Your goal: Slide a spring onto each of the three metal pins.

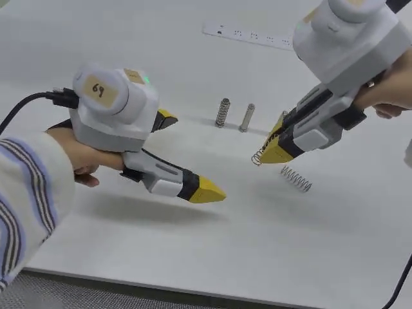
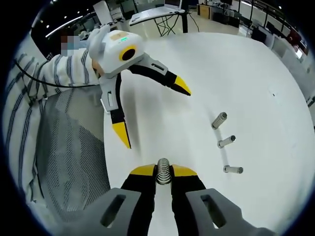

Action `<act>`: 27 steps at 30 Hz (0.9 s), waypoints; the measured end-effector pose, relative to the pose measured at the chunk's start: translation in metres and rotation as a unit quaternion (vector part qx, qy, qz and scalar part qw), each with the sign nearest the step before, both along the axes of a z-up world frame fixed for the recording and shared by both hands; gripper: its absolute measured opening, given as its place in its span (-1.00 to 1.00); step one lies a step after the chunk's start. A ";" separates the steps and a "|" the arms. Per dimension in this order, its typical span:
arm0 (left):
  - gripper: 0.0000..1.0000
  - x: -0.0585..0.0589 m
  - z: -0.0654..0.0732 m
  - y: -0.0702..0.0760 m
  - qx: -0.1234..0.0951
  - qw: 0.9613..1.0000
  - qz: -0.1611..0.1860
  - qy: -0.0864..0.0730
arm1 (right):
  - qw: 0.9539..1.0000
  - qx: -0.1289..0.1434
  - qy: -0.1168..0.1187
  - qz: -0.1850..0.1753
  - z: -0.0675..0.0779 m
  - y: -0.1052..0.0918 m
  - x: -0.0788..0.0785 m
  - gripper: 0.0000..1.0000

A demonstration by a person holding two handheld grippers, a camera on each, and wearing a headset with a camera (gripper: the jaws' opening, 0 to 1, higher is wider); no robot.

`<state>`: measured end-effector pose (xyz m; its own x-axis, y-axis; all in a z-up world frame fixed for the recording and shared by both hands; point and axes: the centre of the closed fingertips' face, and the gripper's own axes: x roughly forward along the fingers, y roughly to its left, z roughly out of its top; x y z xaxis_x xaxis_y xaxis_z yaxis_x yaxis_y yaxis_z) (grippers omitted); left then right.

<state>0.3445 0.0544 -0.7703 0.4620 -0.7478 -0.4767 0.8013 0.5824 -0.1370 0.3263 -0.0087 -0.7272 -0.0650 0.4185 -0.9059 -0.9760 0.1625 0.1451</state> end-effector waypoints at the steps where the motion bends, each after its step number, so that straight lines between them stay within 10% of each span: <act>1: 0.96 0.000 0.000 0.000 0.000 1.000 0.001 0.000 | 1.000 -0.002 -0.002 0.001 0.001 0.000 0.001 -0.84; 17: 0.96 0.000 0.006 0.002 -0.004 1.000 0.010 -0.006 | 0.996 -0.048 -0.067 0.036 0.036 -0.001 0.062 -0.84; 27: 0.96 0.002 0.007 0.003 -0.014 1.000 0.017 -0.001 | 0.993 -0.072 -0.078 0.061 0.033 0.005 0.086 -0.84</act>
